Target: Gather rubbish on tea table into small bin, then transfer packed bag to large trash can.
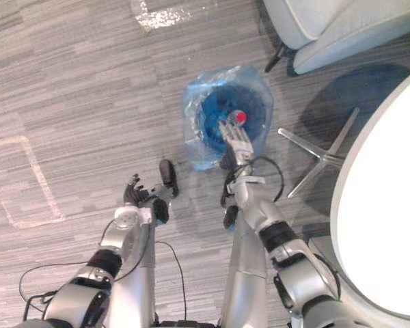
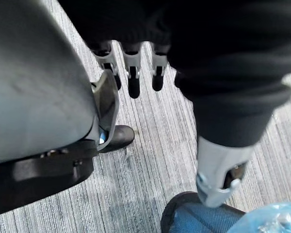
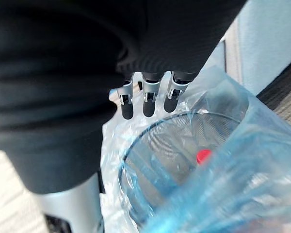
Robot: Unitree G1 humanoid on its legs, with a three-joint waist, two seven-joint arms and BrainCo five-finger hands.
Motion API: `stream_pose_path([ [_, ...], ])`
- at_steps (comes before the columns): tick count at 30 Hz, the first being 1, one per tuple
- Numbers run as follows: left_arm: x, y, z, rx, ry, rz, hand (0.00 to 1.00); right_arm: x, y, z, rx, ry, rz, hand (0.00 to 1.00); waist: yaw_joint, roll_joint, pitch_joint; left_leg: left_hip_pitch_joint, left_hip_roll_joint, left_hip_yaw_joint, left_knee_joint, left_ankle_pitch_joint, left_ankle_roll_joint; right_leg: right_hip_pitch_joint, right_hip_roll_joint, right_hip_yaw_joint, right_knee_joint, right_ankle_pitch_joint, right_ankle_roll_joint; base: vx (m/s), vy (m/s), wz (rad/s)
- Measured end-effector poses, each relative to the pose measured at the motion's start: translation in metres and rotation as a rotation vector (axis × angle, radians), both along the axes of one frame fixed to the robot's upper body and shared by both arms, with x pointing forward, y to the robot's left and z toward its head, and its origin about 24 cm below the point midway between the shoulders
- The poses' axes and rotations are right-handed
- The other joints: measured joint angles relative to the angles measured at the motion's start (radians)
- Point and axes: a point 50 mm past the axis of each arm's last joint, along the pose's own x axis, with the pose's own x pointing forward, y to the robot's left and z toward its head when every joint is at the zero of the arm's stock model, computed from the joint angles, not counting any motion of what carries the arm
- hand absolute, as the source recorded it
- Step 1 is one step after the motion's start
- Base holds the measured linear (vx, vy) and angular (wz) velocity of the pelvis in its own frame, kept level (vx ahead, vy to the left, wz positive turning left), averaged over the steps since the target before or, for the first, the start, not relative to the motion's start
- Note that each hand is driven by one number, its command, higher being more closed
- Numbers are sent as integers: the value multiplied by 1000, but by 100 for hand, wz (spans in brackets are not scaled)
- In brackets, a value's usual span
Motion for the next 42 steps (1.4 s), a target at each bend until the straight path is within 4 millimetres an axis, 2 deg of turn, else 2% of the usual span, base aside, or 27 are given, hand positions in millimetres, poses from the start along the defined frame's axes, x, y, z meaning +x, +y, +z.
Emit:
stream_pose_path([
  [6, 1, 1, 2, -2, -17, 2, 0, 5, -3, -13, -86, 62, -27, 0, 0, 1, -1, -18, 0, 5, -6, 1, 0, -23, 0, 3, -1, 0, 0, -5, -3, 0],
  [13, 8, 0, 13, -49, -59, 18, 0, 21, -11, -4, -111, 87, -103, 0, 2, 1, -1, -68, -7, 4, -11, 16, 11, -79, -6, 3, 14, 1, -2, -19, -11, 6],
  [15, 12, -3, 19, -78, -78, 24, 0, 26, -18, -1, -98, 100, -154, 0, 5, 2, -1, -95, -17, -6, -10, 26, 12, -106, -14, -1, 29, -4, -1, -28, -9, 19],
  [20, 16, -4, 30, -137, -130, 48, 0, 30, -26, 0, -129, 118, -215, 0, 9, 2, 0, -139, -26, -14, 8, 29, 13, -154, -27, -1, 65, -17, -5, -37, -11, 15],
  [21, 18, -5, 31, -149, -135, 51, 0, 31, -27, -1, -130, 128, -225, 100, 9, 2, 0, -146, -27, -14, 11, 29, 13, -162, -28, 0, 71, -18, -6, -51, -3, 2],
  [25, 19, -5, 35, -180, -161, 61, 0, 31, -22, -6, -136, 145, -237, 100, 10, 2, 0, -163, -27, -16, 27, 24, 7, -183, -31, 2, 90, -24, -8, -59, 2, 1],
  [31, 20, -9, 38, -211, -168, 65, 0, 34, -19, 4, -138, 110, -230, 100, 22, 3, 0, -172, -26, -19, 36, 25, 7, -194, -33, 3, 108, -30, -14, -59, 1, 2],
  [42, 20, -6, 38, -225, -164, 79, 0, 33, -16, 4, -111, 104, -216, 100, 23, 3, 0, -170, -18, -32, 61, 28, 12, -178, -26, -6, 112, -29, -14, -55, 10, -2],
])
